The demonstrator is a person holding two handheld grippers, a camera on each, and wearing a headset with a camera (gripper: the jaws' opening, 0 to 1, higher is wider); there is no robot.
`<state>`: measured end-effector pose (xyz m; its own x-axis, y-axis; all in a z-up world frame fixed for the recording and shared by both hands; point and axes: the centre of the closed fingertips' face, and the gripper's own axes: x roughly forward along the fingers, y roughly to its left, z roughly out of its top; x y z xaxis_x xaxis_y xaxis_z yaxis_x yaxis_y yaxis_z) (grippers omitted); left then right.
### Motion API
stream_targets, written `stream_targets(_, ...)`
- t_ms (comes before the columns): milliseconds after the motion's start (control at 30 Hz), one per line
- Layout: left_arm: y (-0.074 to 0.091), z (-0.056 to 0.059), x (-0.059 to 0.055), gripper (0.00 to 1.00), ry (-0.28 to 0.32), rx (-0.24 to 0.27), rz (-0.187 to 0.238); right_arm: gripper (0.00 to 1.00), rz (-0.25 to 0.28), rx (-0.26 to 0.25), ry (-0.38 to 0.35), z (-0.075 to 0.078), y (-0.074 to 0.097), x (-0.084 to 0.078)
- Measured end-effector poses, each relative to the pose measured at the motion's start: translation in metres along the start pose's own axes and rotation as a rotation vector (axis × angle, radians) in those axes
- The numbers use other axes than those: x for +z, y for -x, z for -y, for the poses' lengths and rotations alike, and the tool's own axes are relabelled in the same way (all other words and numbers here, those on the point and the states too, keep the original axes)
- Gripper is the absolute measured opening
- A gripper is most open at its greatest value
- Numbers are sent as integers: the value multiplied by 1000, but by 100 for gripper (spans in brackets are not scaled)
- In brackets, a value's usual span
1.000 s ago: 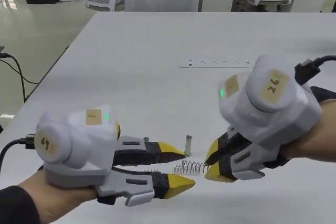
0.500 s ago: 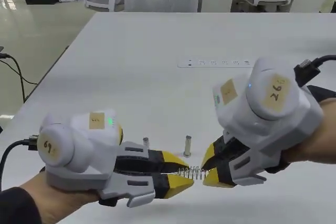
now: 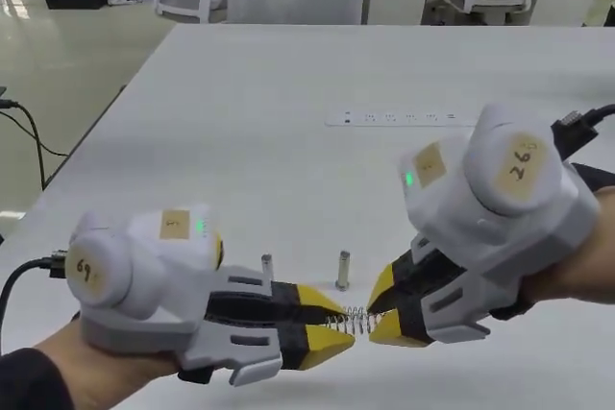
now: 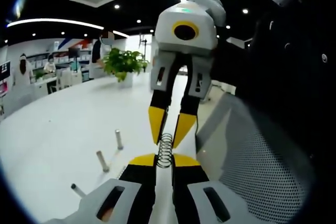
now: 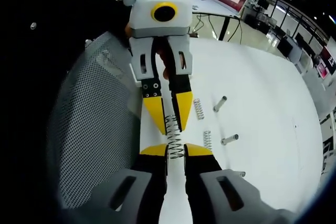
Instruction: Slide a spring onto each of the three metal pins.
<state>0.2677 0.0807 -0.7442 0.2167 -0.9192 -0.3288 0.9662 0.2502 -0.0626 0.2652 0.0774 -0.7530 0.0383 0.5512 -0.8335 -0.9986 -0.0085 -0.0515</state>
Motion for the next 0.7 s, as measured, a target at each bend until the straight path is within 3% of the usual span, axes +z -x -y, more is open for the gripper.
stream_targets(200,1,1,1,3,3,-4,9,12,59,24,-66,0,0,-2)
stream_targets(400,2,3,8,3,6,-12,38,12,85,40,-102,-2,-1,-4)
stream_targets(700,3,2,9,3,13,-6,54,8,105,33,-104,-2,0,-1)
